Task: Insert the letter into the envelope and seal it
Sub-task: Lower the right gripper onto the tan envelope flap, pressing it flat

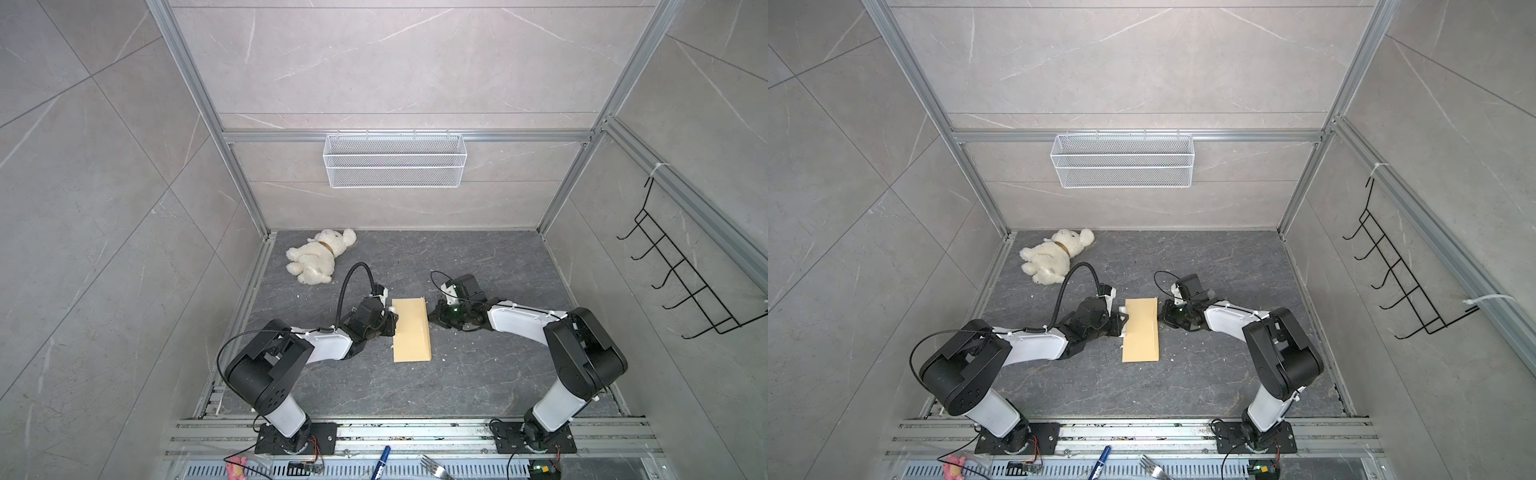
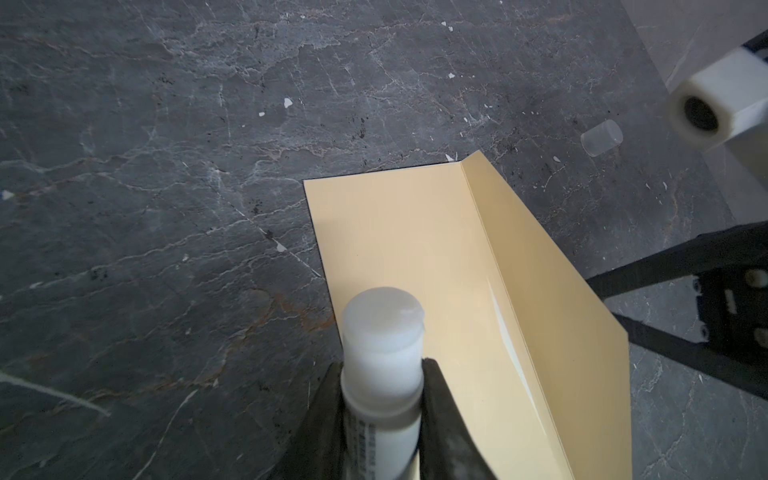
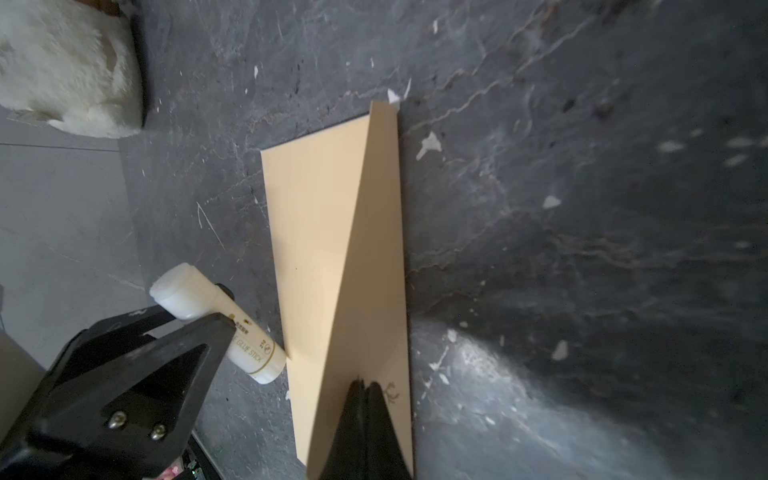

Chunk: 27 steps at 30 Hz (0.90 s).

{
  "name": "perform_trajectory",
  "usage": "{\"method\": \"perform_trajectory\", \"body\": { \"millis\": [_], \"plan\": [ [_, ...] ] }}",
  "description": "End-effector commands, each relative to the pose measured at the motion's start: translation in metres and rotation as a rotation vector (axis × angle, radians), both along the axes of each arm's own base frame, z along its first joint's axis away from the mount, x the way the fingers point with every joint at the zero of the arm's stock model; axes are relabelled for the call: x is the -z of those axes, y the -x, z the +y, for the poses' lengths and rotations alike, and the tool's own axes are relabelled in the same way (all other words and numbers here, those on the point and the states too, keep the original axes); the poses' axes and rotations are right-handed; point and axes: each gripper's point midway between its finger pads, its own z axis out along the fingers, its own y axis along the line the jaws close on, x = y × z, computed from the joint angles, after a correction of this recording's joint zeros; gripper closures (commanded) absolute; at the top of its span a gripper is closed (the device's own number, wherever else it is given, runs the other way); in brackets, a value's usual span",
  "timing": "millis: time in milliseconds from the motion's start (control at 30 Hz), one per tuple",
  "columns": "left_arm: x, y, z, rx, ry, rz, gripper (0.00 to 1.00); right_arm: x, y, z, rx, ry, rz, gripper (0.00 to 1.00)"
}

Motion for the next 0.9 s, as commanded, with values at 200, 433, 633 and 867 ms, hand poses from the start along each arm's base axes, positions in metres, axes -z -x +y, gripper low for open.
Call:
{"method": "perform_trajectory", "body": {
  "millis": [200, 433, 633, 867],
  "plan": [
    [0.0, -0.003, -0.003, -0.011, 0.015, -0.015, 1.0, 0.011, -0.002, 0.035, -0.043, -0.017, 0.021, 1.0],
    [-0.005, -0.004, -0.004, -0.01, 0.023, -0.024, 1.0, 0.027, 0.003, 0.043, -0.057, 0.022, 0.038, 1.0],
    [-0.018, -0.007, -0.012, 0.002, 0.06, -0.036, 1.0, 0.038, 0.009, 0.043, -0.066, 0.06, 0.052, 1.0],
    [-0.013, -0.013, -0.019, 0.006, 0.066, -0.031, 1.0, 0.045, 0.01, 0.048, -0.074, 0.076, 0.062, 1.0]
  ]
}}
